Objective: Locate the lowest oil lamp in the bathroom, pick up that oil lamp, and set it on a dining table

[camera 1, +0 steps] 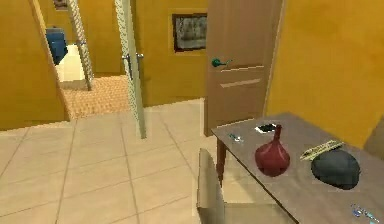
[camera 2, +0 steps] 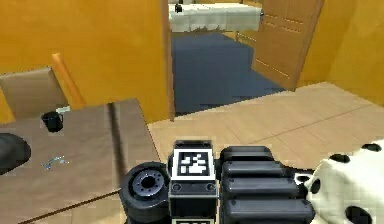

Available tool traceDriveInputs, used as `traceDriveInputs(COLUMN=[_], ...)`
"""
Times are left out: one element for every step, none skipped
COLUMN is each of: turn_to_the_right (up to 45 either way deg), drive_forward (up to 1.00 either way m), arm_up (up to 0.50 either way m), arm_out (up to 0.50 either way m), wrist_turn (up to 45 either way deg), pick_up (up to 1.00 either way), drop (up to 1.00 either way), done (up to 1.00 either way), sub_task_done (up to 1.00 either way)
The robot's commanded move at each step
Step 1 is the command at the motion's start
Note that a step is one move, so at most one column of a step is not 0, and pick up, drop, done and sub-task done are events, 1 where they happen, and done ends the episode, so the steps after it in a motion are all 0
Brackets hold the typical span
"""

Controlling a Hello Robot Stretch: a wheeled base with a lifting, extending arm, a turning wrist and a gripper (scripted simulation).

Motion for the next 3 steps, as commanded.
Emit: traceDriveInputs(turn_to_the_right=[-45.0, -21.0, 45.0], drive_forward=[0.0, 0.0, 0.0], arm_up=[0.0, 0.0, 0.0], arm_out=[0.0, 0.0, 0.0], wrist_turn=[0.0, 0.0, 0.0], pick_up=[0.0, 0.0, 0.0], drop=[0.0, 0.0, 0.0], done=[0.0, 0.0, 0.0], sub_task_done=[0.0, 0.0, 0.0])
